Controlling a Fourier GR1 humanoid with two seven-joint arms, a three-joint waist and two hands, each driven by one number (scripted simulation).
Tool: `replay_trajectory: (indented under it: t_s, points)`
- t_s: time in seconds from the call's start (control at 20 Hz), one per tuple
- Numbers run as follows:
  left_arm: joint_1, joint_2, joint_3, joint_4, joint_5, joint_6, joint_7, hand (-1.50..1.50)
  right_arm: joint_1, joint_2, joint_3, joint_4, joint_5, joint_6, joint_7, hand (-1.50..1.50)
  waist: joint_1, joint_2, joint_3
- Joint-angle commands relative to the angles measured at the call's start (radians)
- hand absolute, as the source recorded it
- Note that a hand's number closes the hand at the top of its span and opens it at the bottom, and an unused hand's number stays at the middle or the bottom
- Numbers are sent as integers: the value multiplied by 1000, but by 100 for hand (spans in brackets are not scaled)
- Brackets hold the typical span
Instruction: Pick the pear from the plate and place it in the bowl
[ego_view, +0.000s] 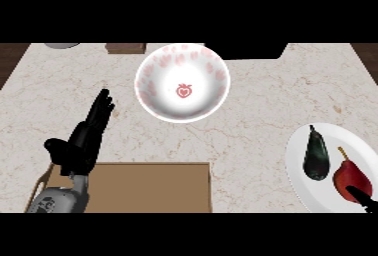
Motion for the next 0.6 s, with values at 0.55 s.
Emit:
replay_trajectory:
  t_s: [0.55]
  points:
    - [15, -26, -3, 2, -13, -35, -16, 0, -87, -261, -77, -88, -39, 251, 726, -150, 32, 5, 1]
